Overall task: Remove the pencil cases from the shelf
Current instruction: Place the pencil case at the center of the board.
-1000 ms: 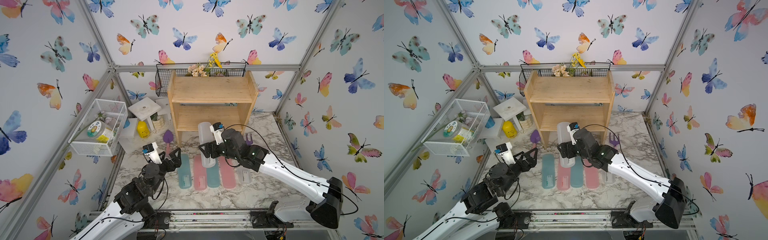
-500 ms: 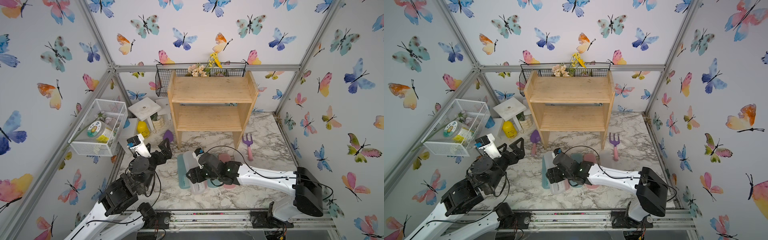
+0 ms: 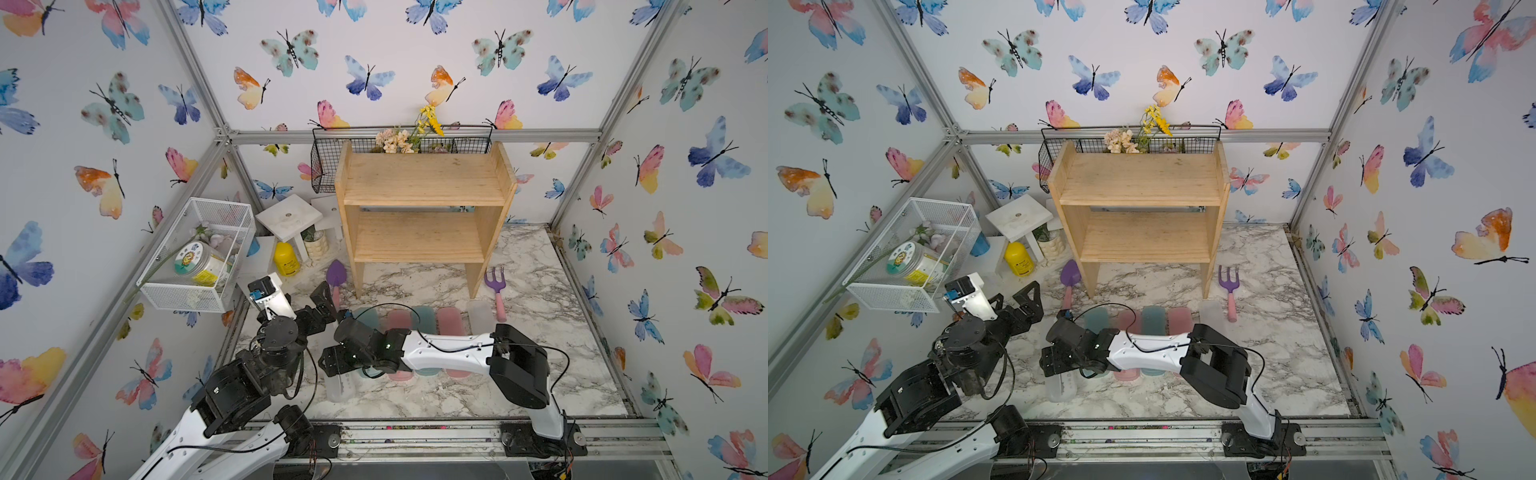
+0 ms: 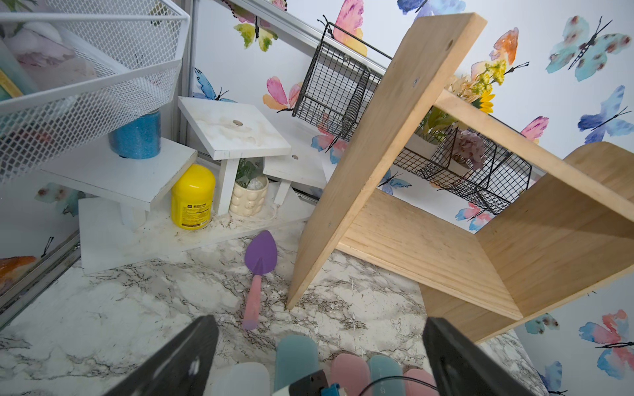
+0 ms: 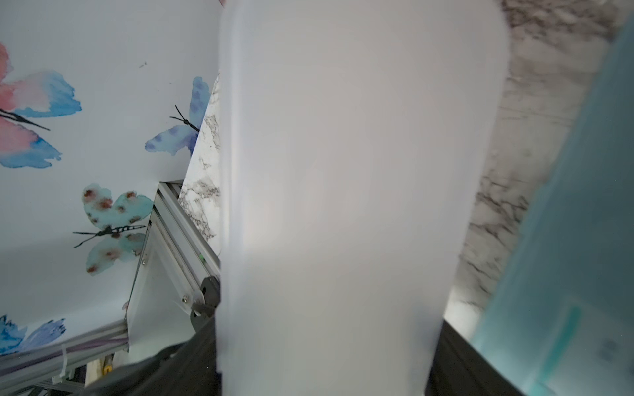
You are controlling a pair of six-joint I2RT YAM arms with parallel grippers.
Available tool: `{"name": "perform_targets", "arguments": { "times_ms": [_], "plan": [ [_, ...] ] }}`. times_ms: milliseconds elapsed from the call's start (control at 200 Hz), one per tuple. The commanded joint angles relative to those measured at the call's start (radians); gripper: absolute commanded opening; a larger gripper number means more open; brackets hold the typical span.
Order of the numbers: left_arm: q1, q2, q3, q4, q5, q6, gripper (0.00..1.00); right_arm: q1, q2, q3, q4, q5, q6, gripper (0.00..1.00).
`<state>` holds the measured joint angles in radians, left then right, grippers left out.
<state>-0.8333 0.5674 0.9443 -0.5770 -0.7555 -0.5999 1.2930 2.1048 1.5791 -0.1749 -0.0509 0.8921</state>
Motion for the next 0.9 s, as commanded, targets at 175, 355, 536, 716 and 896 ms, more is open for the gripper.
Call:
{"name": "perform_targets", "arguments": {
  "times_ms": [175,355,536,716,896],
  "plan": [
    [0.001,-0.026,-0.045,-0.018,-0.009,-0.032,0.99,0.003,0.164,0.207,-0.110,0.045,0.082,0.68],
    [0.000,-0.035,-0.068,-0.018,0.004,-0.050,0.99,0.003,0.209,0.280,-0.168,0.087,0.112,0.70],
    [0.000,-0.046,-0.078,-0.018,0.010,-0.060,0.99,0.002,0.215,0.263,-0.190,0.128,0.145,0.70],
    [0.000,-0.047,-0.079,-0.017,0.026,-0.061,0.99,-0.001,0.217,0.246,-0.191,0.198,0.141,0.71],
    [0.000,-0.050,-0.093,-0.017,0.040,-0.077,0.99,-0.016,0.217,0.247,-0.199,0.218,0.130,0.71]
  ]
}}
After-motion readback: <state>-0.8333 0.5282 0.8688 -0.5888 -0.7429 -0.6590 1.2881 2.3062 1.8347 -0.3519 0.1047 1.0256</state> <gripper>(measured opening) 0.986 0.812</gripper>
